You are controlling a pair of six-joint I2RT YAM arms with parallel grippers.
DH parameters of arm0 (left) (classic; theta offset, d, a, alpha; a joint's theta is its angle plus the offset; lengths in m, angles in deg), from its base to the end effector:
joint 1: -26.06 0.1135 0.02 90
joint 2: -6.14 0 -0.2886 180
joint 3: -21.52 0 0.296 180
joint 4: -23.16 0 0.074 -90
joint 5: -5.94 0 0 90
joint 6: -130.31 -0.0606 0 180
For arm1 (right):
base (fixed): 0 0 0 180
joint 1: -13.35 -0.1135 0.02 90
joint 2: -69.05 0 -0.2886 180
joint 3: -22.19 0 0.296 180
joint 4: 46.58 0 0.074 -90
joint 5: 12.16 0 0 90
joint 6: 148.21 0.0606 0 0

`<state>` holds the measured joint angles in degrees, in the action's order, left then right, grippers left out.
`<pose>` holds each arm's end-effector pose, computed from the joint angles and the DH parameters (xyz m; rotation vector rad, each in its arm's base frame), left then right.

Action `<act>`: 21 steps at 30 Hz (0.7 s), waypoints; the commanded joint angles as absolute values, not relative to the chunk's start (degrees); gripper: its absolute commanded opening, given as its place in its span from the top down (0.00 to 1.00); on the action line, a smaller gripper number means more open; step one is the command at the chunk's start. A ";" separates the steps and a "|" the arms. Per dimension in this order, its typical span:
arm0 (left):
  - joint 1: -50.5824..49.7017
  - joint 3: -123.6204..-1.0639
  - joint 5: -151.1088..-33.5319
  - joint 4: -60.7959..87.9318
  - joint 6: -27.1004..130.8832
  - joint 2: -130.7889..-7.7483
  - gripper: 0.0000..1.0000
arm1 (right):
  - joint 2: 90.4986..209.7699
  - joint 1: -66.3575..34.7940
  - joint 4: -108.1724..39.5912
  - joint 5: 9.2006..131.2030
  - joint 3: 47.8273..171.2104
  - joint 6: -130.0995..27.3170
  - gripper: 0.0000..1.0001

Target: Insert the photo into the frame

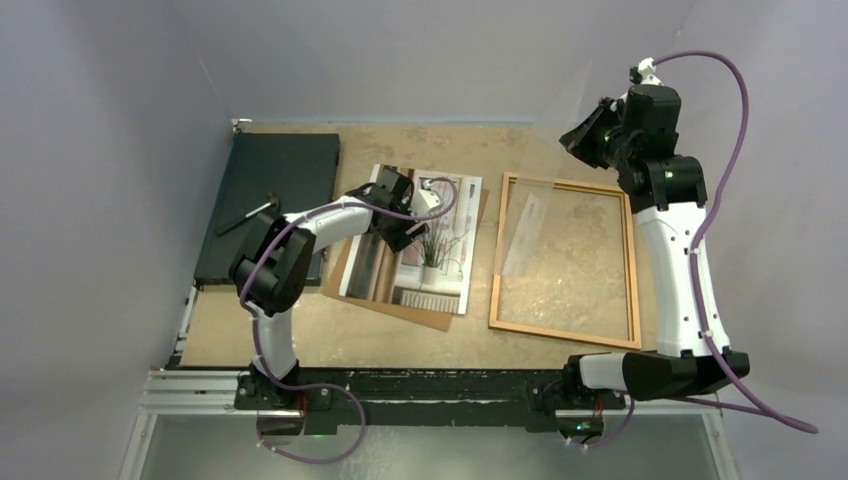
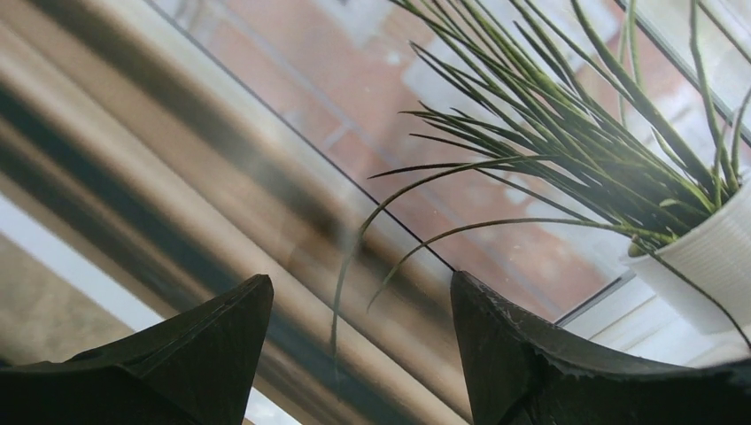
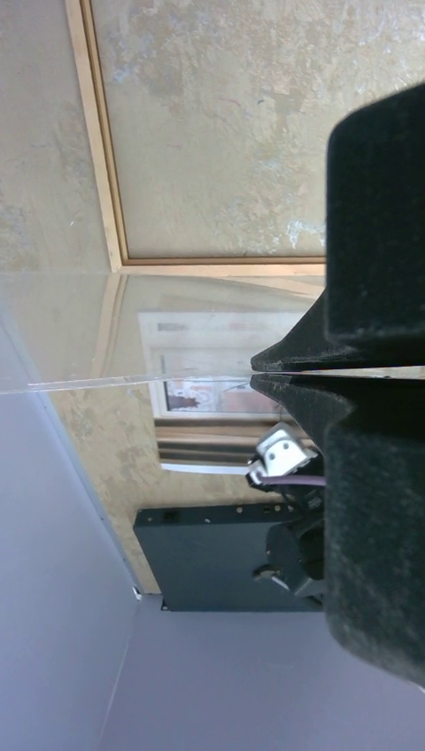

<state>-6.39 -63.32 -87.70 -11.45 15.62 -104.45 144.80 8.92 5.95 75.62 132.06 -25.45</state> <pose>0.3816 -0.2472 0.1382 1.2756 2.2963 -0.1303 0.3205 0.0272 0.5168 0.4439 1.8684 0.4768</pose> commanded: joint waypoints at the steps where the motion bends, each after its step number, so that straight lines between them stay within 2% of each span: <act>1: -2.43 -59.43 -74.13 -13.33 11.14 -110.58 0.29 | 143.94 9.13 3.37 74.03 134.32 -25.61 1.00; 4: -2.33 -59.32 -74.14 -13.81 11.04 -108.85 0.29 | 144.65 9.08 3.82 73.27 136.67 -25.42 1.00; 7: -2.41 -63.53 -78.94 -19.03 13.54 -106.02 0.28 | 145.74 9.13 4.78 73.03 140.46 -25.53 1.00; 10: -3.01 -70.02 -85.73 -24.34 17.33 -102.27 0.20 | 145.82 9.13 5.56 75.13 142.96 -26.29 1.00; 13: -3.85 -76.38 -91.58 -26.82 22.12 -100.05 0.06 | 145.61 9.21 6.57 78.79 144.52 -26.85 1.00; 17: -6.11 -84.35 -98.23 -28.05 28.58 -102.35 0.03 | 145.43 9.38 7.35 81.19 146.09 -26.82 1.00; 21: -10.05 -91.16 -100.15 -26.15 34.14 -109.40 0.01 | 144.62 9.48 8.24 83.58 147.53 -26.89 1.00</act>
<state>-6.17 -84.58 -93.99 -26.38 26.05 -104.64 146.42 9.03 8.16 79.62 144.08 -26.11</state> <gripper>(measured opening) 0.978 0.005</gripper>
